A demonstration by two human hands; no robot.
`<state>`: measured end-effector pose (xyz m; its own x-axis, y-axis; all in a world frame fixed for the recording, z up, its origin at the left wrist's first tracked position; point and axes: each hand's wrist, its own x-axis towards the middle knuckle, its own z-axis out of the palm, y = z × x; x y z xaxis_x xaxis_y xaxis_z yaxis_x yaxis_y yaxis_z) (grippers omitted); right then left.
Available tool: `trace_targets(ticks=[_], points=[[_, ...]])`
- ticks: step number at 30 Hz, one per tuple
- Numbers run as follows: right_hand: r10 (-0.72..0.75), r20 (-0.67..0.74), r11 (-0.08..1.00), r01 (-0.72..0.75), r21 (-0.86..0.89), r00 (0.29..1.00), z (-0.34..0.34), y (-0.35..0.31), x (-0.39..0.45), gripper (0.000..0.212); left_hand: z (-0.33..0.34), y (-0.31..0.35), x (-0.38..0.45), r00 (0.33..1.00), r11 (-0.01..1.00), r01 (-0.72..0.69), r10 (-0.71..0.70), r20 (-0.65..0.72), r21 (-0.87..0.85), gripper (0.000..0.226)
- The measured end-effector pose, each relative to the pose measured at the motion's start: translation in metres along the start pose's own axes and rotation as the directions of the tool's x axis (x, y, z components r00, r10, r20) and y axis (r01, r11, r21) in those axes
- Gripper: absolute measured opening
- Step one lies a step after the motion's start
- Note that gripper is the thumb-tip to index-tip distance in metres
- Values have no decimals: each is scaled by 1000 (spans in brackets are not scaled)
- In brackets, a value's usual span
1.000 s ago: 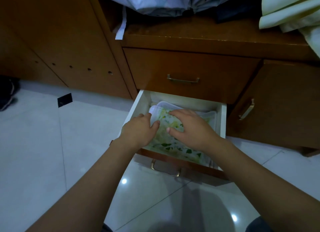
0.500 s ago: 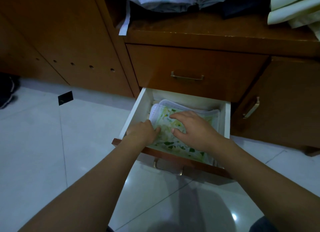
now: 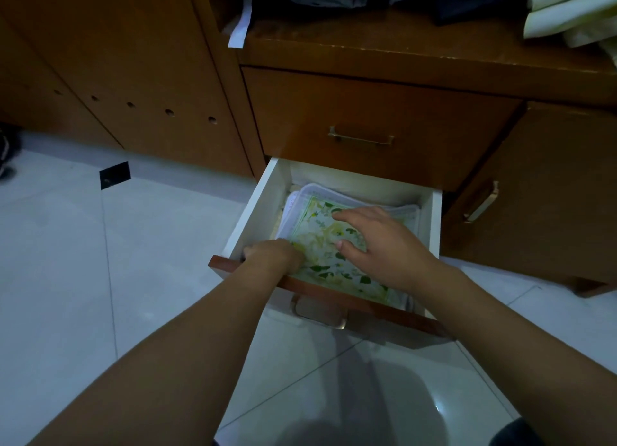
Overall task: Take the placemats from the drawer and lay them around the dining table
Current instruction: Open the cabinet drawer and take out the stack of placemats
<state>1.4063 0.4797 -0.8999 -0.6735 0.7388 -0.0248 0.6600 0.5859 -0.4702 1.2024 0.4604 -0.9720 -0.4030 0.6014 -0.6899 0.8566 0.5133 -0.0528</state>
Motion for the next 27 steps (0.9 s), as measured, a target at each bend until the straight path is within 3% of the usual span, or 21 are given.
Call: trace_targets(ticks=[7,11,13,16,19,23,27], points=[[-14,26,1000,15,-26,1000,2,-7,-1,52,-2,11,-19,999,991,49,-46,-26,125,59],[2,50,999,0,-43,999,2,0,-3,56,-14,19,-28,974,991,-84,104,-201,104,55],[9,66,998,-5,-63,998,2,3,-3,59,-23,19,-33,905,968,-196,240,-353,156,52],[2,68,998,2,-68,998,1,2,-1,61,-33,10,-48,715,912,-366,403,-571,186,45],[-16,55,999,19,-45,998,2,-3,4,59,-44,-3,-72,570,861,-466,468,-676,204,43],[-41,47,999,42,-17,998,9,-16,17,60,-55,-34,-116,507,830,-525,484,-713,191,50],[-81,53,997,82,-15,995,23,-28,28,58,-64,-73,-145,511,872,-483,349,-786,74,47]])
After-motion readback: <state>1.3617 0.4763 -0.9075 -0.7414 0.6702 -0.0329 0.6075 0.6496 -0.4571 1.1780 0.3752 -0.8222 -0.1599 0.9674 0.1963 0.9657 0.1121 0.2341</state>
